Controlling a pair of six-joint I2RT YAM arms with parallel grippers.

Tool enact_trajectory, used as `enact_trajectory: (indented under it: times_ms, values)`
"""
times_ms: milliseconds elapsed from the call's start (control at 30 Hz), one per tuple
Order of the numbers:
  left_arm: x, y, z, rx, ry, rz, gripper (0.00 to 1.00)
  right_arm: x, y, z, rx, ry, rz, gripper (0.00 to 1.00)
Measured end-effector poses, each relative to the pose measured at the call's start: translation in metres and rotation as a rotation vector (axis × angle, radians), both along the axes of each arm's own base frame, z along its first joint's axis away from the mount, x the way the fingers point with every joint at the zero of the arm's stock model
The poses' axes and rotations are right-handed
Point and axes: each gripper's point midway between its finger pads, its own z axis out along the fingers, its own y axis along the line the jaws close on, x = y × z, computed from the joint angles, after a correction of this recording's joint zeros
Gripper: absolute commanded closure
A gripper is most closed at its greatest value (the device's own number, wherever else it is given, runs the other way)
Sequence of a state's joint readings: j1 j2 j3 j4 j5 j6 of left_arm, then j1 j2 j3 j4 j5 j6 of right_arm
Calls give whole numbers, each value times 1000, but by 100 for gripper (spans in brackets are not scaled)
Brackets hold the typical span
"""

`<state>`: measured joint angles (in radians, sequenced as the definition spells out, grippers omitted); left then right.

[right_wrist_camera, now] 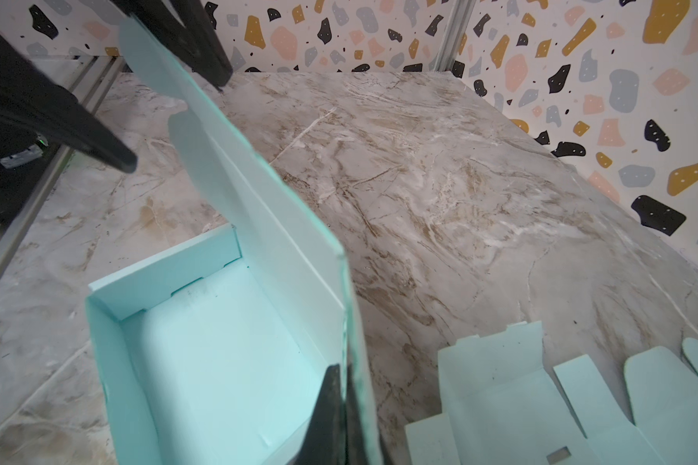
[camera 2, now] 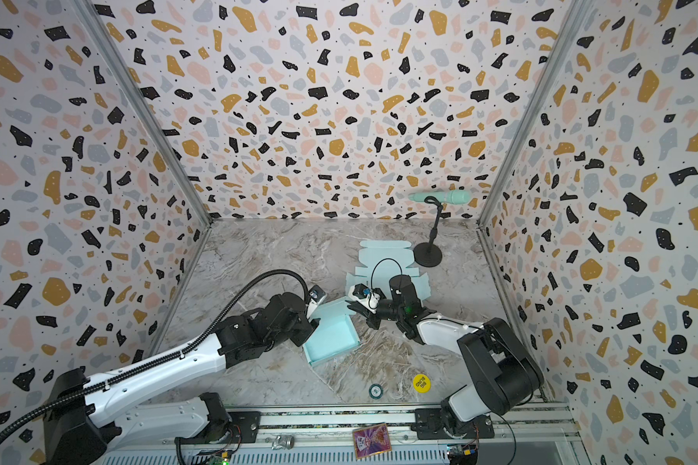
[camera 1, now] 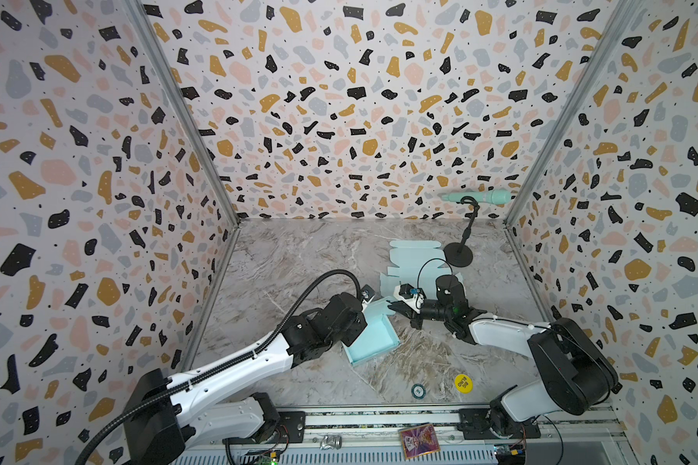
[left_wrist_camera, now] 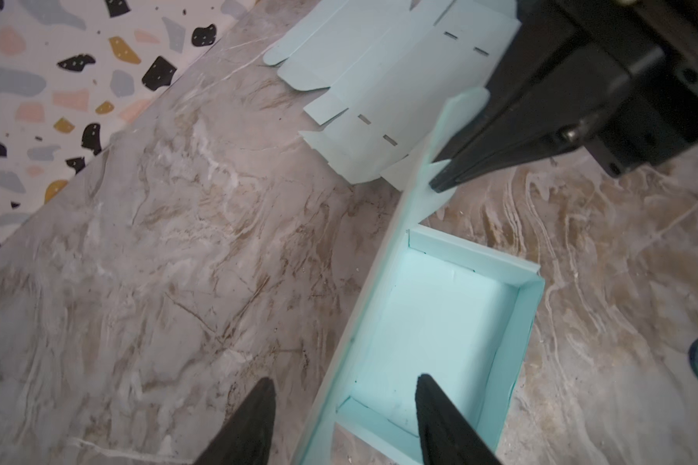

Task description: Fold the paper box

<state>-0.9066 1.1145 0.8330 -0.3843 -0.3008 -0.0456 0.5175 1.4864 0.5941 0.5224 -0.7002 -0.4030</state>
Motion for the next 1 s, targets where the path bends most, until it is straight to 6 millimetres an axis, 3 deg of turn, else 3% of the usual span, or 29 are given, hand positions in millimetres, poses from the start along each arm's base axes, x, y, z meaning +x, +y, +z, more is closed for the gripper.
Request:
enact_trajectory:
  times_ms: [167,433,700,1000]
  values:
    - [-4,31,14,-197,-41,134,11,1,-1,0,-1,3,-3,95]
    - [7,63,5,-380,-50,313,7,7,-3,3,-12,14,-10,95]
    - [18,64,-19,-435,-13,354,8,11,-6,4,-20,23,-20,95]
    - [23,48,-33,-456,29,302,8,18,-7,1,-30,30,-35,95]
